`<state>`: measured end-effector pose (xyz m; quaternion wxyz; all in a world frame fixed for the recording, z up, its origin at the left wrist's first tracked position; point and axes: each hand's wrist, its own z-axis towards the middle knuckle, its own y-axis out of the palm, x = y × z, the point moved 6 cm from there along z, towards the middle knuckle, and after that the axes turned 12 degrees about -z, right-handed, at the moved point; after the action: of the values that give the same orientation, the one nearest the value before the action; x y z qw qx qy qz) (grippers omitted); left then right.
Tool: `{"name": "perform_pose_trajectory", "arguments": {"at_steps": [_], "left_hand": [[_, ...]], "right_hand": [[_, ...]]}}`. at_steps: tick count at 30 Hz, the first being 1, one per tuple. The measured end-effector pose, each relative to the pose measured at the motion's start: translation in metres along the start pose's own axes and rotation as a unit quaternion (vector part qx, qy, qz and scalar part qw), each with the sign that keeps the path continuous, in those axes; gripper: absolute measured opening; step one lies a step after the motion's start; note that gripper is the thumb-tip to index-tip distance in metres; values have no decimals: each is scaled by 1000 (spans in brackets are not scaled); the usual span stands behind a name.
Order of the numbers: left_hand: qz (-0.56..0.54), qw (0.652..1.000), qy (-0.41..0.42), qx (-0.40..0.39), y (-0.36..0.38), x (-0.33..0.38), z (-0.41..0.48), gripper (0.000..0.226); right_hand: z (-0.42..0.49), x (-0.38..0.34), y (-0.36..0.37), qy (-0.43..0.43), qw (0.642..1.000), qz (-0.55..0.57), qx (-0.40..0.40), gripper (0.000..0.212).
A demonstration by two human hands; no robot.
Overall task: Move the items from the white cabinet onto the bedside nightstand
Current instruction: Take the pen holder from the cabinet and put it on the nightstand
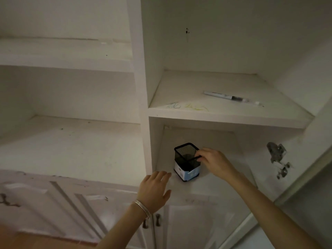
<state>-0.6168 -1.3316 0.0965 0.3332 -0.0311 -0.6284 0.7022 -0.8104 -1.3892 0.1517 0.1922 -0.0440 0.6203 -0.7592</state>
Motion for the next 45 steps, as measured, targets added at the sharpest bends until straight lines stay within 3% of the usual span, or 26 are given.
{"name": "perform_pose_trajectory", "arguments": {"at_steps": [9,19,24,27,30,37,40,43,45], "left_hand": [[-26,995,-89,39,-24,7,-53,83],[-173,957,-187,139,-78,-27,-249,87],[-319,895,-257,177,-116,-46,-400,72],[-349,868,-292,202,-144,-54,-489,69],[-324,860,-326,221,-173,-56,-564,71],[-174,827,-404,351,-216,-50,-708,87],[-121,792,-447,397,-229,-50,-761,98],[-105,752,-482,436,-242,-56,-808,86],[-81,726,-512,451,-249,-68,-841,91]], "right_hand": [[-31,-65,-27,-61,996,52,-30,15],[-106,-253,-19,-222,969,80,-80,16],[-153,-378,-8,-345,920,129,-132,29],[-180,-458,-7,-416,888,146,-128,21],[-204,-535,-3,-489,856,135,-102,9],[-256,-703,7,-609,778,152,-28,15],[-277,-776,19,-643,742,180,-50,17],[-300,-844,30,-686,695,202,-73,17],[-313,-887,39,-713,662,210,-91,16]]}}
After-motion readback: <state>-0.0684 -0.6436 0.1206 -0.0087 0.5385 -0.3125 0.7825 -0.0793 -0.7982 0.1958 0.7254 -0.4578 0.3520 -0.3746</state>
